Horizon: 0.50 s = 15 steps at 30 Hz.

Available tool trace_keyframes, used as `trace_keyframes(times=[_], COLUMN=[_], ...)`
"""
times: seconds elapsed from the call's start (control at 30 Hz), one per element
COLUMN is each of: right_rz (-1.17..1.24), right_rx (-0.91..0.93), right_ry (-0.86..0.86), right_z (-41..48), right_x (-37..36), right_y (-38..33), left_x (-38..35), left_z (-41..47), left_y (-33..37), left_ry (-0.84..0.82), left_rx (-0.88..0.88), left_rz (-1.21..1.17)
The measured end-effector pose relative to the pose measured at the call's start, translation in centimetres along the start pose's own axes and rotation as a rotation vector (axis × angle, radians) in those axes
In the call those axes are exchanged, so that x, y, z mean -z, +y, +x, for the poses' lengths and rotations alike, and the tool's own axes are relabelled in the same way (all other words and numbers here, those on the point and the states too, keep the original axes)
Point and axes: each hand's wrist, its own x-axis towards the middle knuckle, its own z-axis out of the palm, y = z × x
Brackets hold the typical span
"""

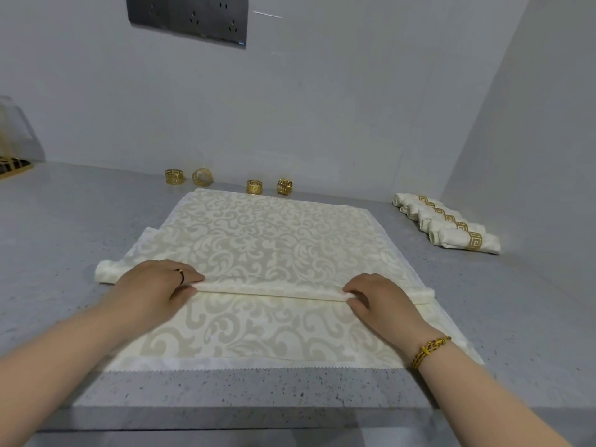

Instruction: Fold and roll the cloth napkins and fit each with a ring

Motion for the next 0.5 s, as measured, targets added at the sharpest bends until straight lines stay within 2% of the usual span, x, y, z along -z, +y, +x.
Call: trace_keyframes(times=[0.1, 0.3, 0.4, 0.5], right_rz=[0.015, 0.141, 0.132, 0.010], right_rx=[-0.048, -0.111, -0.168, -0.125], right_ry=[0.029, -0.005, 0.001, 0.120], right_z=[-0.1, -0.2, 0.6, 1.2], right_x=[0.2, 0.7, 0.2, -0.7], right_y=[-0.2, 0.0, 0.0, -0.1], left_x=[0.4, 1.3, 0.6, -0.3], left_z=[0.1, 0.6, 0.9, 1.4], left_y=[0.2, -0.2, -0.3, 0.0], left_ry=[0.028, -0.177, -0.141, -0.021], left_rx=[0.021, 0.129, 0.208, 0.221], left_rz=[-0.048, -0.222, -0.264, -0.186])
